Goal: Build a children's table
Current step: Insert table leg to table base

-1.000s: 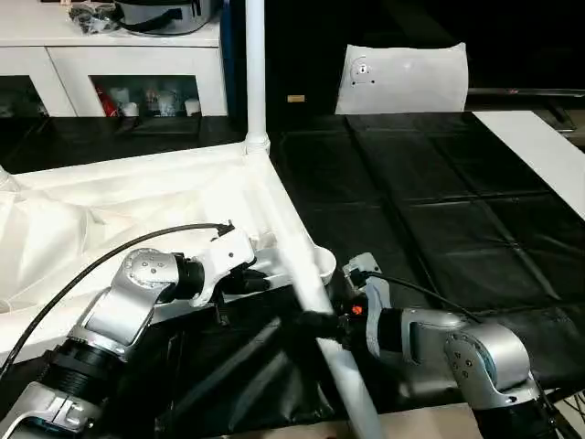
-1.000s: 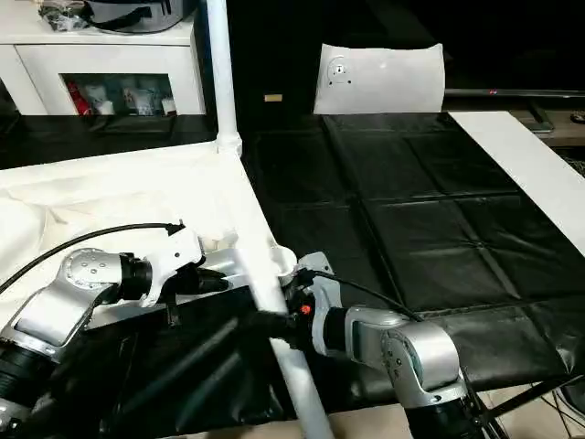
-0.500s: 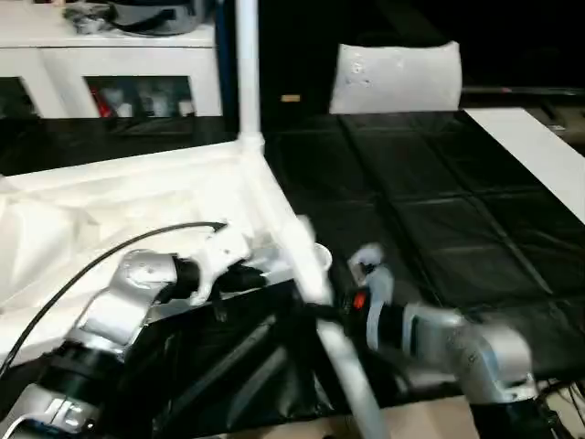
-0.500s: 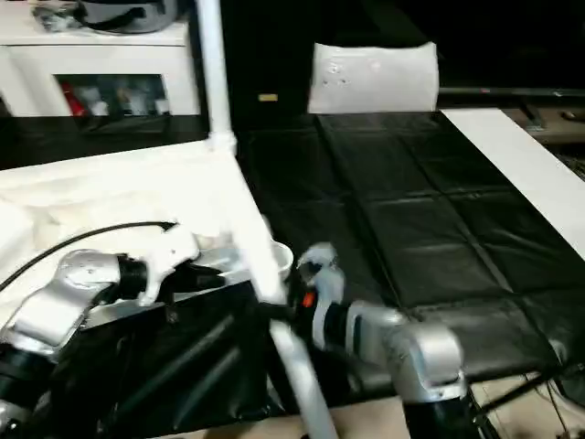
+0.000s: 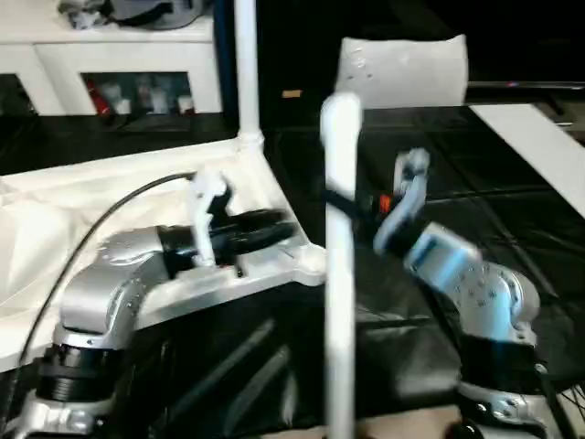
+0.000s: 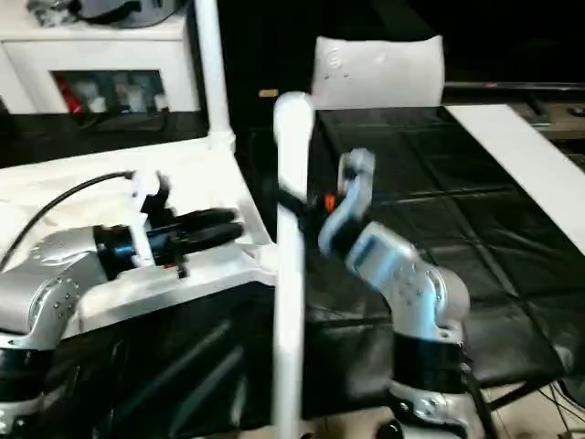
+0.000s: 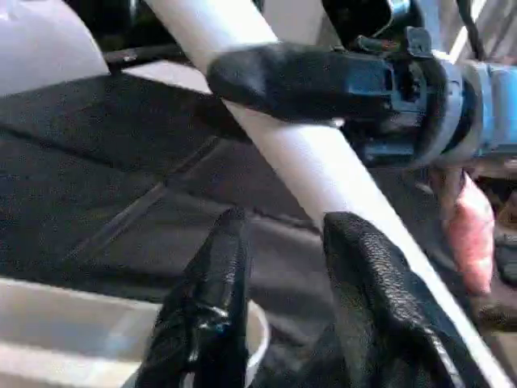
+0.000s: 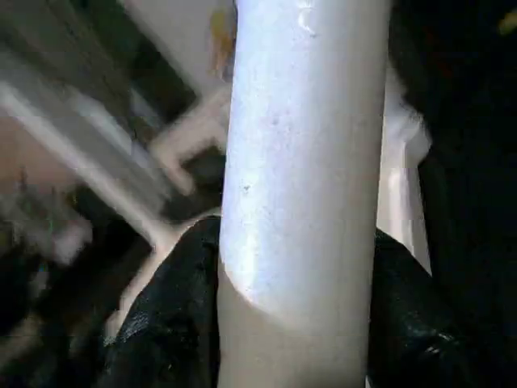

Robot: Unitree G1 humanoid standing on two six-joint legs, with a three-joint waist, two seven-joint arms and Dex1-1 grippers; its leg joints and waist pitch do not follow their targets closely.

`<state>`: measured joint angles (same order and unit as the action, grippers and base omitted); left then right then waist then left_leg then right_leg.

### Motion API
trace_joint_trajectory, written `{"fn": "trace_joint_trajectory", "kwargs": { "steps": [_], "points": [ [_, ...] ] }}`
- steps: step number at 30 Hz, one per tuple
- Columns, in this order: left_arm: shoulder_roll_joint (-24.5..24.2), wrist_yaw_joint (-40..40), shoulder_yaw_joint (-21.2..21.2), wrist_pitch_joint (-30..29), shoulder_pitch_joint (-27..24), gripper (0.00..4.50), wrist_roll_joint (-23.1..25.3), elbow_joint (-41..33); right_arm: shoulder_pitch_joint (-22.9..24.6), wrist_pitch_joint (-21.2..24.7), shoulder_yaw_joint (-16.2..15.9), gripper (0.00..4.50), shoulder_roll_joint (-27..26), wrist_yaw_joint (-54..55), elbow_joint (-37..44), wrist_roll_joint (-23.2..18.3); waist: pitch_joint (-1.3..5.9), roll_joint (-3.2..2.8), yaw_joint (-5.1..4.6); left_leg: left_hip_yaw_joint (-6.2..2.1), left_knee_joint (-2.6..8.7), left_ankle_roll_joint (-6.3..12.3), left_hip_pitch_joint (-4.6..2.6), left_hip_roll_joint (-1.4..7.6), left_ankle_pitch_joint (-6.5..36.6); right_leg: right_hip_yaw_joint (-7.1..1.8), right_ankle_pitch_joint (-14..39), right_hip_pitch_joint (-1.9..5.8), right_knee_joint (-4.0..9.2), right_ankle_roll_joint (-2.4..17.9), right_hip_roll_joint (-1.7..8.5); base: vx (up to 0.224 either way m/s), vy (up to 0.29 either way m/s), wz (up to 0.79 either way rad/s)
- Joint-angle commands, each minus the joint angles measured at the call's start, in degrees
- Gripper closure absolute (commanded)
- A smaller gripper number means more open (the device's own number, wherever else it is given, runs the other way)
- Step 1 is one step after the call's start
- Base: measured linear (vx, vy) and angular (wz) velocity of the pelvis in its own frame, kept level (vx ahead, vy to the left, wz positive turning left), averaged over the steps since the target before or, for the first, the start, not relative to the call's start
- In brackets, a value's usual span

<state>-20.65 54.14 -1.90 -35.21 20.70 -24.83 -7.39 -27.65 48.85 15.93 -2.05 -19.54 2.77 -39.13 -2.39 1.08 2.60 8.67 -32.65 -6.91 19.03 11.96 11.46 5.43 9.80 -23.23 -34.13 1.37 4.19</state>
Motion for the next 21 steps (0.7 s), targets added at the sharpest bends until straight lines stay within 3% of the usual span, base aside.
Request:
{"fn": "trace_joint_trajectory", "kwargs": {
  "steps": [1,5,7,11,16,21],
  "points": [
    [0.4,-0.4,-2.8,-0.6,-0.8,2.54,0.5,-1.8,-2.5,-6.5,2.1,2.70,-0.3,1.0,0.7,0.2,2.58,-0.49,0.17,0.83,3.56,-0.32,0.35,0.16,13.1,-2.70,27.7,2.72,5.68,3.7,3.24,0.000,0.000,0.00],
    [1.5,-2.6,-6.5,-0.6,-2.1,2.21,3.2,-2.7,-5.2,-11.7,3.7,2.70,-3.4,2.4,-0.3,-1.0,2.47,-0.53,-0.11,0.56,3.73,-0.23,0.58,0.02,13.7,-2.38,30.9,2.55,6.17,0.3,2.95,0.000,0.000,0.00],
    [1.8,-3.7,-7.0,-1.6,-2.5,1.93,3.0,-3.1,-5.9,-13.6,3.7,2.70,-4.1,2.3,-0.1,-1.2,2.60,-0.44,-0.25,0.54,3.71,-0.14,0.51,0.02,13.6,-2.38,30.3,2.43,6.14,0.0,2.86,0.000,0.000,0.00],
    [2.9,-6.0,-7.7,-3.2,-2.8,1.60,2.6,-4.0,-6.9,-15.7,4.8,2.70,-5.8,2.7,-0.4,-2.9,3.09,-0.54,-0.32,0.54,3.72,0.07,0.92,0.35,9.6,-2.77,20.5,2.90,4.76,2.9,2.70,0.000,0.000,0.00],
    [1.8,-8.5,-10.3,0.4,-1.9,1.32,8.5,-0.3,-8.0,-17.0,5.6,2.70,-6.8,3.8,-1.1,-4.4,3.70,-0.74,-0.35,0.69,3.09,1.21,1.12,0.15,1.5,-3.12,3.7,3.73,2.78,7.4,2.40,0.020,0.002,0.01],
    [2.3,-9.0,-9.7,0.6,-2.0,1.84,7.5,-0.5,-7.5,-18.1,4.5,2.70,-6.5,3.4,-1.6,-3.4,4.07,-0.62,-0.22,0.78,2.71,2.27,1.35,0.18,-2.0,-3.19,-2.2,4.03,1.99,10.2,2.52,0.000,0.000,0.00]
  ]
}}
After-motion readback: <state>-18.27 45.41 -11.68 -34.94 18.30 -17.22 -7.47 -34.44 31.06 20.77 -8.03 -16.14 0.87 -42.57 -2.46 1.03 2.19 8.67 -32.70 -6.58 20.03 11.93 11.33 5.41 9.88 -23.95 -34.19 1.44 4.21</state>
